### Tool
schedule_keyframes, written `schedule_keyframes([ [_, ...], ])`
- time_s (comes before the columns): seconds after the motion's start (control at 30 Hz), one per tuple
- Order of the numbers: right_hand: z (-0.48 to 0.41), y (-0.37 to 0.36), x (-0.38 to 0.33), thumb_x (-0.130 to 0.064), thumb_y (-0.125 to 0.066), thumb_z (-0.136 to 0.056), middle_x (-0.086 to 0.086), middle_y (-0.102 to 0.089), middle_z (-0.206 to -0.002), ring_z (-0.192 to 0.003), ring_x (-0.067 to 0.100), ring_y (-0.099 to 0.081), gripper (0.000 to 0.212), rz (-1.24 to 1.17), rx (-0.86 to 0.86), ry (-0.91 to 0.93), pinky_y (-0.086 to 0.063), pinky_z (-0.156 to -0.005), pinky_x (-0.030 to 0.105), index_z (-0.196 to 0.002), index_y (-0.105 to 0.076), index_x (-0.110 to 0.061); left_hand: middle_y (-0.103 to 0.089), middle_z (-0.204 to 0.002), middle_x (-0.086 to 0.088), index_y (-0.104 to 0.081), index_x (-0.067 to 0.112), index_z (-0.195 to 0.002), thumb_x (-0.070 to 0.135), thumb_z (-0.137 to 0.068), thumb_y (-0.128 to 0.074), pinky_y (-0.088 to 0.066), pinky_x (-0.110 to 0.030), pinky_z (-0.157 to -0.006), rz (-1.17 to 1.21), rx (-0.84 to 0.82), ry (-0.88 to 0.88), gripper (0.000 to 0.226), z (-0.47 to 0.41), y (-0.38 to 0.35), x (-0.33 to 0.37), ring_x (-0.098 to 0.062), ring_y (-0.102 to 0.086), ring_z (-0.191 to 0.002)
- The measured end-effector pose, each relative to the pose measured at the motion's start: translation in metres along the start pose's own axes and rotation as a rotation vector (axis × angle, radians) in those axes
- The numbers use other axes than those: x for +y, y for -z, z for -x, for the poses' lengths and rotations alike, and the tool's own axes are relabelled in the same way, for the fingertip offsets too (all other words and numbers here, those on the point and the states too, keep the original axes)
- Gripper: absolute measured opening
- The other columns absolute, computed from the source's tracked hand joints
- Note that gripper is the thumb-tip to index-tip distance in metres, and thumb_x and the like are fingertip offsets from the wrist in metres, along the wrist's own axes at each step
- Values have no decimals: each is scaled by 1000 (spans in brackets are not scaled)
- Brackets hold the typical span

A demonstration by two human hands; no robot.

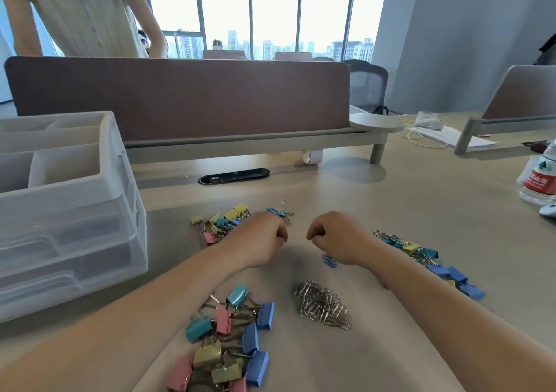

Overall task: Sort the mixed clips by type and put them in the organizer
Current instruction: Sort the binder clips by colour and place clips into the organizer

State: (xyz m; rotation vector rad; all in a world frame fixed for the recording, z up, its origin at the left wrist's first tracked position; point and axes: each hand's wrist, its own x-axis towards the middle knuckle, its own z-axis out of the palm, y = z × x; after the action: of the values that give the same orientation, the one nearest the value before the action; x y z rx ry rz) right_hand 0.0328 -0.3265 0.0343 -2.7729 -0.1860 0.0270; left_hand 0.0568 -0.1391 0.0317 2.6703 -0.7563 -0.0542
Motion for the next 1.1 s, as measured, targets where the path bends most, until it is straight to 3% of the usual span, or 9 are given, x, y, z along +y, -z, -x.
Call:
schedule_keyframes([
  [0.17, -36, -9, 5, -16, -58, -89, -1, -70, -107, -94, 17, -61, 21, -36, 49, -23, -49, -80, 29, -105, -72, -19, -67, -107, 2, -73, 22, -104, 16, -92, -62, -47, -29, -84, -9, 72, 25, 18, -27, 7, -30, -17, -61, -101],
  [0.37, -83, -21, 4, -10, -57, -91, -2, -49, -133, -111, 18, -55, 42, -65, 100, 22, -42, -93, 26, -132, -56, -21, -55, -114, 1, -64, 20, -120, 30, -91, -67, -39, -27, -80, -109, 95, 44, 31, -60, 11, -51, -14, -48, -97],
  [0.57, -121, -32, 0, -6, -53, -94, -4, -44, -146, -131, 19, -46, 49, -29, 16, 22, -38, -109, 33, -140, -50, -23, -56, -131, -1, -58, 22, -130, 40, -91, -65, -45, -38, -98, -86, 27, 121, 44, -86, 5, -63, -22, -53, -118],
  [0.73, -128, -39, 1, -11, -53, -95, 0, -57, -133, -120, 20, -53, 36, -1, 21, -2, -41, -101, 30, -130, -61, -19, -62, -120, -2, -62, 19, -124, 44, -85, -70, -48, -36, -87, -48, 10, 158, 47, -90, -5, -66, -23, -56, -107],
  [0.83, -128, -38, 3, -15, -56, -95, 0, -62, -123, -113, 19, -56, 26, -19, 61, -5, -43, -94, 28, -119, -67, -18, -63, -120, -4, -62, 20, -118, 28, -91, -62, -46, -33, -82, -45, 67, 161, 27, -90, -9, -69, -23, -56, -104],
  [0.93, -128, -40, 5, -17, -58, -95, 0, -66, -112, -101, 17, -58, 19, -41, 90, 9, -45, -85, 26, -110, -69, -18, -60, -118, -3, -56, 19, -120, 24, -94, -58, -47, -34, -82, 0, 107, 176, 26, -88, -9, -69, -21, -56, -100],
  [1.03, -129, -39, 7, -15, -59, -94, -1, -67, -108, -92, 13, -59, 18, -132, 146, -21, -43, -77, 22, -107, -70, -19, -58, -111, -1, -52, 17, -115, 37, -94, -59, -49, -35, -81, 5, 143, 180, 30, -84, -2, -64, -20, -55, -94],
  [1.1, -130, -36, 9, -14, -58, -94, 0, -68, -106, -89, 13, -58, 17, -170, 203, -41, -42, -74, 22, -105, -71, -18, -58, -108, 0, -53, 18, -114, 53, -86, -64, -50, -38, -81, -34, 65, 167, 46, -81, 2, -60, -20, -55, -93],
])
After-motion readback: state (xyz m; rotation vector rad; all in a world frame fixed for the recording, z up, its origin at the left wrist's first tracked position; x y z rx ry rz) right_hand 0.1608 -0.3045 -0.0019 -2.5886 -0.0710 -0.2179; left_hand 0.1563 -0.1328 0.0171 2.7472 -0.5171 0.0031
